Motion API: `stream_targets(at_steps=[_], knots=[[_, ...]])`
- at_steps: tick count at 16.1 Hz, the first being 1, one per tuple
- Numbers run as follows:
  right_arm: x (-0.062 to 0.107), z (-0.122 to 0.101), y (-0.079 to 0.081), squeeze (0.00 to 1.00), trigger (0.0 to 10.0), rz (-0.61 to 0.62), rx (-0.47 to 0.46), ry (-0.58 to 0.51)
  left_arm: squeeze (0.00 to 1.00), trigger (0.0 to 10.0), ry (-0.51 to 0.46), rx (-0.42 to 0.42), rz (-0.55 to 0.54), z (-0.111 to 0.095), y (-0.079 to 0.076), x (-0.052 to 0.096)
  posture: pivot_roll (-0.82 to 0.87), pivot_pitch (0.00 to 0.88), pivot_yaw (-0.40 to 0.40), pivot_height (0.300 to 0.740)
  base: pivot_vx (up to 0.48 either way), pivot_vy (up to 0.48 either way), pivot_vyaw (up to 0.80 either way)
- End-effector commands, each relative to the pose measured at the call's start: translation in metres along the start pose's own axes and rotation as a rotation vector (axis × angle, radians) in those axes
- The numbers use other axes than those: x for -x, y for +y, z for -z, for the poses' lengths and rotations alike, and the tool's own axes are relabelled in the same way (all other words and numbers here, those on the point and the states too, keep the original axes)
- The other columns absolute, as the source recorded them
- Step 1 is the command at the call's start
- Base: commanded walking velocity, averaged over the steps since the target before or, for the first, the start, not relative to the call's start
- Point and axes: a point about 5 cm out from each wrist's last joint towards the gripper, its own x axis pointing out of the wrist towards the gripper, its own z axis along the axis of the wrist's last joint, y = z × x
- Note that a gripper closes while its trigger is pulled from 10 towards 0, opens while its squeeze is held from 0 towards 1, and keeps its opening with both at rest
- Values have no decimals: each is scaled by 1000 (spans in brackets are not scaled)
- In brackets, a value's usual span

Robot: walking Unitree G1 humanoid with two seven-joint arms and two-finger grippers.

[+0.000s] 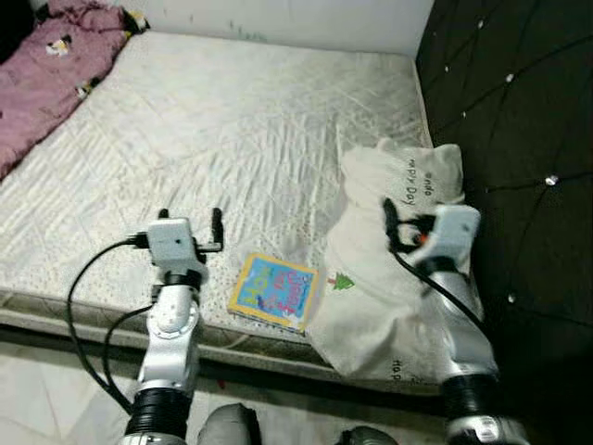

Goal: Clean up the room

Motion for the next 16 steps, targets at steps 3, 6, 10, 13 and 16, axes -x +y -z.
stream_targets(at_steps=[3,6,10,13,16], knots=[[18,-2,-4,0,10000,111,15,-6,0,10000,25,-79,81,5,5,1,-186,0,130,740,0,0,0],[31,5,9,0,10000,106,10,18,0,10000,22,-62,104,-6,13,-19,-249,0,183,740,0,0,0],[36,16,1,0,10000,87,50,87,0,10000,24,-50,71,3,6,-9,-143,0,76,740,0,0,-759],[20,23,21,0,10000,-43,42,135,0,10000,-10,-46,-67,1,25,5,52,0,-45,740,0,0,-533],[7,24,43,0,10000,-153,43,143,0,10000,-24,-83,-152,-1,47,18,171,0,-117,740,0,0,0]])
